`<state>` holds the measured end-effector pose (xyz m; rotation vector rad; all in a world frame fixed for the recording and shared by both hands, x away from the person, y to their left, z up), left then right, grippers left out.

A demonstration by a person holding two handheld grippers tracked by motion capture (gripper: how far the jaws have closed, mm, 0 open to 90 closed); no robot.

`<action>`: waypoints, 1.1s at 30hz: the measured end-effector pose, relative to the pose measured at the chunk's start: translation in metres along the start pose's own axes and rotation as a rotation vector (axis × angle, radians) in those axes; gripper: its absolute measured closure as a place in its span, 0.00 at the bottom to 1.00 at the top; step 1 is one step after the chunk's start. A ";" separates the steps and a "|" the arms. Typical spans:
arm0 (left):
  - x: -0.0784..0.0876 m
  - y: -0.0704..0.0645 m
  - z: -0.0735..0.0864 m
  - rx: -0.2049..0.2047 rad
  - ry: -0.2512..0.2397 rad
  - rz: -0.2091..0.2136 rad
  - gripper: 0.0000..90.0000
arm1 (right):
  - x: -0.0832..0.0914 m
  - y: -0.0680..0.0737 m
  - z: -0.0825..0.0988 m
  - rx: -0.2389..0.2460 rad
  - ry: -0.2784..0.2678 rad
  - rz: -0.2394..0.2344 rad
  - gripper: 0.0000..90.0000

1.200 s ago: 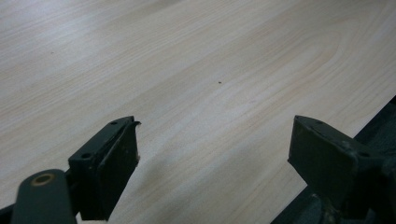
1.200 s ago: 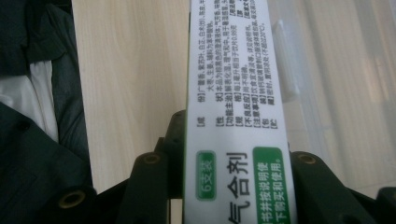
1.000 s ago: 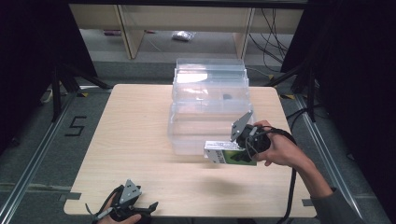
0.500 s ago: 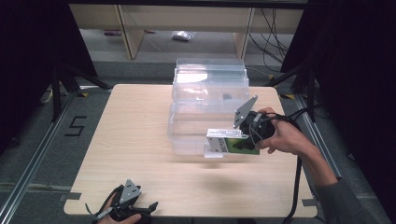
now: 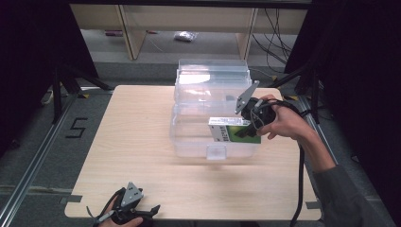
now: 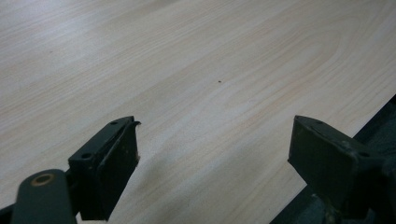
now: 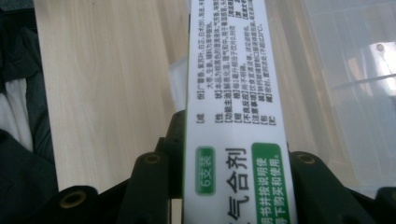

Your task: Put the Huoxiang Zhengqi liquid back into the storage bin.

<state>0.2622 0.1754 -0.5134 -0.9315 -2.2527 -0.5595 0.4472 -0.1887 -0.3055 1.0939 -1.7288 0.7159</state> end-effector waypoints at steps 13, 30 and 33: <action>-0.001 0.000 0.000 -0.007 -0.001 0.004 0.17 | -0.017 -0.030 0.002 -0.030 -0.001 -0.012 0.72; 0.000 0.000 0.000 0.001 0.000 0.001 0.17 | -0.059 -0.065 0.002 -0.062 0.045 -0.032 0.72; 0.000 0.000 0.000 0.000 -0.003 0.001 0.17 | -0.065 -0.068 0.003 -0.078 0.057 -0.039 0.72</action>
Point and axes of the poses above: each handheld gripper's, and its own axes: x roughly backward along the jaws, z roughly out of its underside, y roughly to its left, the point moved 1 cm from there along -x, roughly forward along the jaws, and after that the axes turned 14 degrees about -x, right-handed, at the moved point
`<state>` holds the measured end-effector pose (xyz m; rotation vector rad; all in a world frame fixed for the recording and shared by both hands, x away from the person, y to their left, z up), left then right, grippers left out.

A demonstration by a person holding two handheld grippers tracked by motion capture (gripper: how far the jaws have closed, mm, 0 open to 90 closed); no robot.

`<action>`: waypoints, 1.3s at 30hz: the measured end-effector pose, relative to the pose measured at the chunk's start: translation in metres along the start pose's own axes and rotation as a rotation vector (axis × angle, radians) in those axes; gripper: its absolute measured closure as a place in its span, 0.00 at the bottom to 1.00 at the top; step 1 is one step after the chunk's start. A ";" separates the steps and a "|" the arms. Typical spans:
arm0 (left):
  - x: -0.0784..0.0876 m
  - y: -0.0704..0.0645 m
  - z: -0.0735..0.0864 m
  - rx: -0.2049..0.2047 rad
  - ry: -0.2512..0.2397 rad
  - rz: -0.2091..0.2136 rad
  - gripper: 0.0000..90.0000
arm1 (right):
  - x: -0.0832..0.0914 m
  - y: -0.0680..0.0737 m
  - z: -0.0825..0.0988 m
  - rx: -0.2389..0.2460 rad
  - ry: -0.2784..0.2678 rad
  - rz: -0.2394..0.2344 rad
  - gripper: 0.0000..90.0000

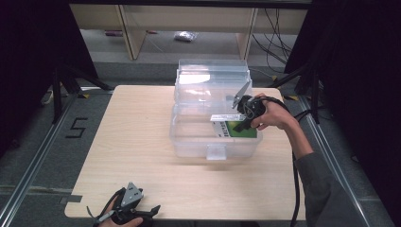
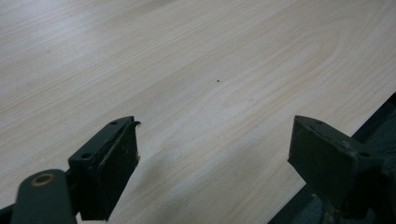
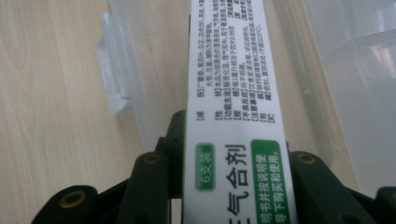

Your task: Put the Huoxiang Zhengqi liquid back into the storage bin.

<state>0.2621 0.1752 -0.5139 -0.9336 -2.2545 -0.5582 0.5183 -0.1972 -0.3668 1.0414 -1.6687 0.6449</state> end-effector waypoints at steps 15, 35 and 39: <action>-0.001 0.000 0.000 -0.003 0.000 0.004 0.17 | -0.022 -0.012 0.011 -0.007 0.030 -0.004 0.72; -0.001 0.000 0.000 -0.009 -0.002 0.002 0.17 | -0.043 -0.012 0.012 -0.005 0.081 -0.013 0.71; 0.000 0.000 0.000 -0.010 0.002 0.002 0.17 | -0.041 -0.011 0.013 -0.003 0.084 -0.005 0.70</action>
Point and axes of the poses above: each handheld gripper's, and its own axes: x roughly backward along the jaws, z roughly out of its underside, y roughly to its left, the point moved 1 cm from there along -x, roughly forward along the jaws, and after that the axes turned 14 degrees about -x, right-handed, at the moved point
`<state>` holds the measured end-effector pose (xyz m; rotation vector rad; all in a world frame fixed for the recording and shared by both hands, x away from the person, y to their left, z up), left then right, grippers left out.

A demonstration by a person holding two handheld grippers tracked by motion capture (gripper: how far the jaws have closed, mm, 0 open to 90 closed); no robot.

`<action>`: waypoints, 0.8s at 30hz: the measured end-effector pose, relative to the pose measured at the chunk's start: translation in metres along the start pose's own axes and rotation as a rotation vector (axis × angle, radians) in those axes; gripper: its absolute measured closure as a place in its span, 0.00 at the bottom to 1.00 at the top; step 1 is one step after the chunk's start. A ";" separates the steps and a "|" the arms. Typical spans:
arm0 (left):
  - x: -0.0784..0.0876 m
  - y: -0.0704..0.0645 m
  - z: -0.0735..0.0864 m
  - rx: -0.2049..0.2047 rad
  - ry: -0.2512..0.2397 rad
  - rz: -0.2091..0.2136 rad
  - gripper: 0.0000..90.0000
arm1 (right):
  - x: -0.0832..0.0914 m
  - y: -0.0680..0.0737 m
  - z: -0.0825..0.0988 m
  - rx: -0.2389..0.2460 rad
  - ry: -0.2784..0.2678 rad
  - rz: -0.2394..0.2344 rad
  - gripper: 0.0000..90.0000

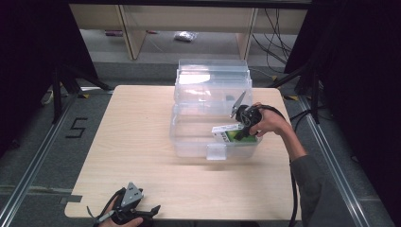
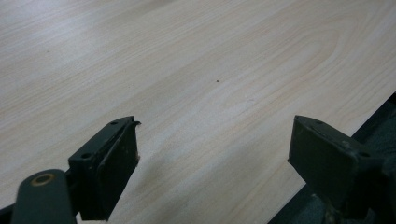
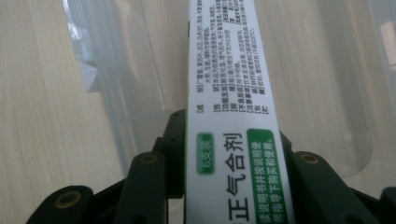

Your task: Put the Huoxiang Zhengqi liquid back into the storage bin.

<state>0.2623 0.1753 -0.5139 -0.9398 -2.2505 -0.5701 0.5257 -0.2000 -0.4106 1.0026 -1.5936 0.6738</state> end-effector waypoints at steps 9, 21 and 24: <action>0.000 0.000 0.000 -0.001 0.001 0.001 0.17 | 0.003 -0.001 0.006 0.004 0.030 0.018 0.70; 0.000 0.000 0.000 -0.002 0.000 0.000 0.17 | 0.023 0.000 0.009 -0.012 -0.032 0.004 0.69; 0.000 0.000 0.000 -0.003 0.000 0.001 0.17 | 0.026 0.002 0.008 -0.012 -0.039 0.000 0.69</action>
Point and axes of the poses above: each handheld gripper's, and its own axes: x roughly backward along the jaws, z roughly out of its underside, y roughly to its left, the point moved 1 cm from there along -x, roughly forward along the jaws, and after that the axes turned 14 degrees about -x, right-handed, at the moved point
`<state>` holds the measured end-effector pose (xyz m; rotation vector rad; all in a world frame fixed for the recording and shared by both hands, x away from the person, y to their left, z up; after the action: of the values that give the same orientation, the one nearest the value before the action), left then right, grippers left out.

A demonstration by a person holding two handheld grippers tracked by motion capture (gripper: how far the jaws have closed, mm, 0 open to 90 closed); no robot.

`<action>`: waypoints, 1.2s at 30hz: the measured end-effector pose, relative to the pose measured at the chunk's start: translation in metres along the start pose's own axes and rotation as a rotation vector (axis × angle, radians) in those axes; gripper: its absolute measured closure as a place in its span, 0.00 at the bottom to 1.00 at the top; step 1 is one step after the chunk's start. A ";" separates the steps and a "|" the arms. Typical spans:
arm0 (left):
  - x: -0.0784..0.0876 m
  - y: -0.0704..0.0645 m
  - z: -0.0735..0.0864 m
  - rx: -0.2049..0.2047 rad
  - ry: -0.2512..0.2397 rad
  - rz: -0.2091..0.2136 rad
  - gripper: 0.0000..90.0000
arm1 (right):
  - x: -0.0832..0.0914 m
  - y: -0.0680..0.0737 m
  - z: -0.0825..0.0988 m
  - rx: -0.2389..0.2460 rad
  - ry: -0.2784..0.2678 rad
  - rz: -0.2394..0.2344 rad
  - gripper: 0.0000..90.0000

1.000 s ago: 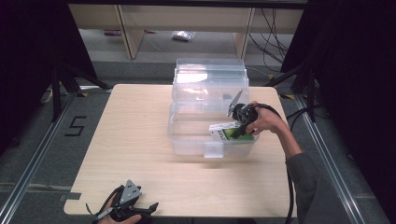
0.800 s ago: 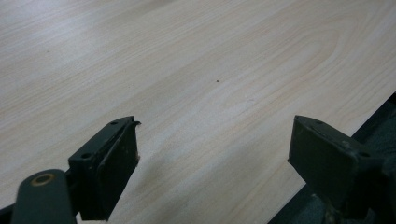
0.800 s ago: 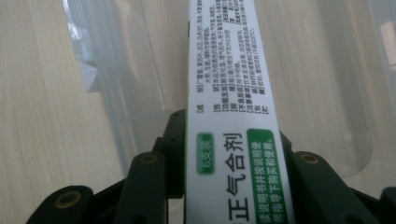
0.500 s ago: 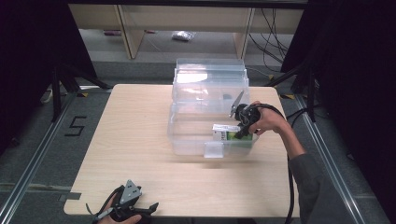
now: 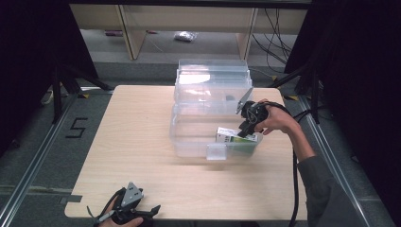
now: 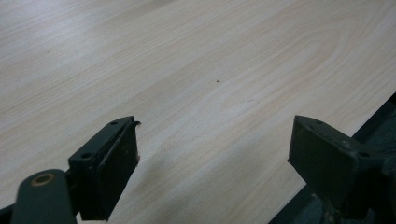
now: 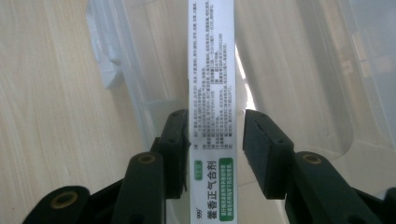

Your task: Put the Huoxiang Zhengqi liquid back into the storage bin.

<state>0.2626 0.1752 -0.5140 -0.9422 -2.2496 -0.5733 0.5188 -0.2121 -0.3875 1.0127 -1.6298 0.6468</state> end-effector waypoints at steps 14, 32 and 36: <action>0.000 0.000 0.000 0.005 -0.003 0.001 0.17 | 0.009 0.004 -0.005 -0.001 -0.004 0.006 0.68; 0.000 0.000 0.000 0.012 -0.004 0.000 0.17 | 0.020 0.004 0.003 -0.015 -0.013 0.010 0.67; 0.000 0.000 0.000 0.008 0.000 0.001 0.17 | 0.023 0.007 0.005 -0.030 -0.008 0.007 0.66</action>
<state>0.2627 0.1747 -0.5141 -0.9390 -2.2498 -0.5633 0.5087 -0.2199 -0.3668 0.9895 -1.6459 0.6218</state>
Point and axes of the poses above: each handheld gripper's, and its own axes: x roughly backward along the jaws, z roughly out of its underside, y roughly to its left, the point moved 1 cm from there along -x, roughly forward along the jaws, and after that the axes turned 14 degrees about -x, right-handed, at the moved point
